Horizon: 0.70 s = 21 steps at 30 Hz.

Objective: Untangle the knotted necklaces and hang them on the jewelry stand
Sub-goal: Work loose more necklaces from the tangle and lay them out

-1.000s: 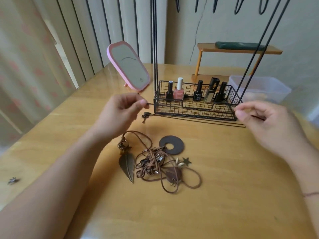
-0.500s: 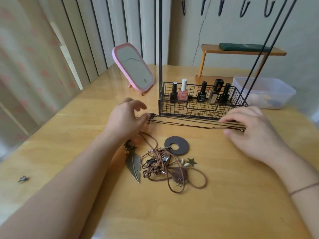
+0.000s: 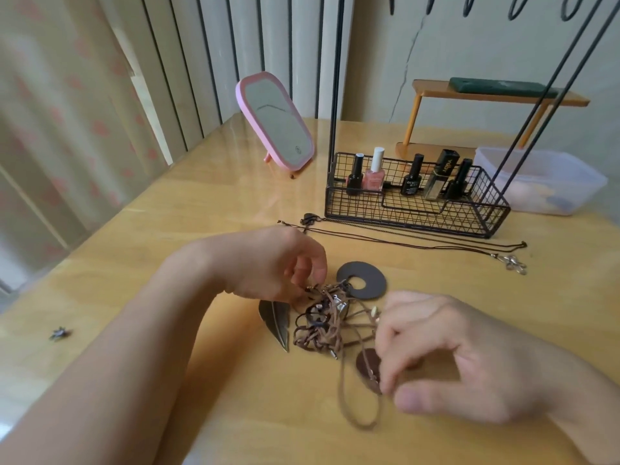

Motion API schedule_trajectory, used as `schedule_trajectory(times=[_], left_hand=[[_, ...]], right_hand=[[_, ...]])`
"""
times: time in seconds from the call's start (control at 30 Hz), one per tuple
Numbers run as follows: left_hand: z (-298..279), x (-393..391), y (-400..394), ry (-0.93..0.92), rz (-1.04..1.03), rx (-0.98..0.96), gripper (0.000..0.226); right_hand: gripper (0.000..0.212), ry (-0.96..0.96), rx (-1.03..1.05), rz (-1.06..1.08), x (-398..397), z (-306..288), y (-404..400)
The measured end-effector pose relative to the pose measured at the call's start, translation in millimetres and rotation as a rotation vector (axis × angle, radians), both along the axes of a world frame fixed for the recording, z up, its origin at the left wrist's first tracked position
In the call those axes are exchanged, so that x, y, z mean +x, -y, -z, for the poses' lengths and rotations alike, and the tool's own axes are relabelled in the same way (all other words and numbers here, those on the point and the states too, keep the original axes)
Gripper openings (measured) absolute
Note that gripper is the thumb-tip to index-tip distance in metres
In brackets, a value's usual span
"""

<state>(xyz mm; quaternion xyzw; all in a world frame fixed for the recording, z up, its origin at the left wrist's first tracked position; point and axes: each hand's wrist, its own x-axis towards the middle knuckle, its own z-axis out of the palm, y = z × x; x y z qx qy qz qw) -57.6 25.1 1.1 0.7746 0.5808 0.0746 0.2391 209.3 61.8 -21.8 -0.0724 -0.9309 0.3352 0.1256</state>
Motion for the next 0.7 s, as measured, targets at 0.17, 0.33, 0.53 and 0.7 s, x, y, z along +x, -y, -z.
schedule_trajectory(times=[0.17,0.33,0.53,0.7], left_hand=[[0.4,-2.1,-0.3,-0.028,0.016,0.014,0.015],[-1.4,0.0,0.8,0.022,0.058,-0.007,0.017],[-7.7,-5.8,3.6,0.147,0.033,-0.028,0.019],[-7.7,-7.1,1.9,0.208,-0.003,0.014,0.022]], right_hand=[[0.026,-0.138,0.149,0.409,-18.6,18.3,-17.8],[0.034,0.036,0.249,0.454,-24.3,27.1,-22.0],[0.021,0.052,0.230,0.440,-24.9,15.7,-15.0],[0.012,0.202,0.274,0.468,-14.6,0.3,-13.2]])
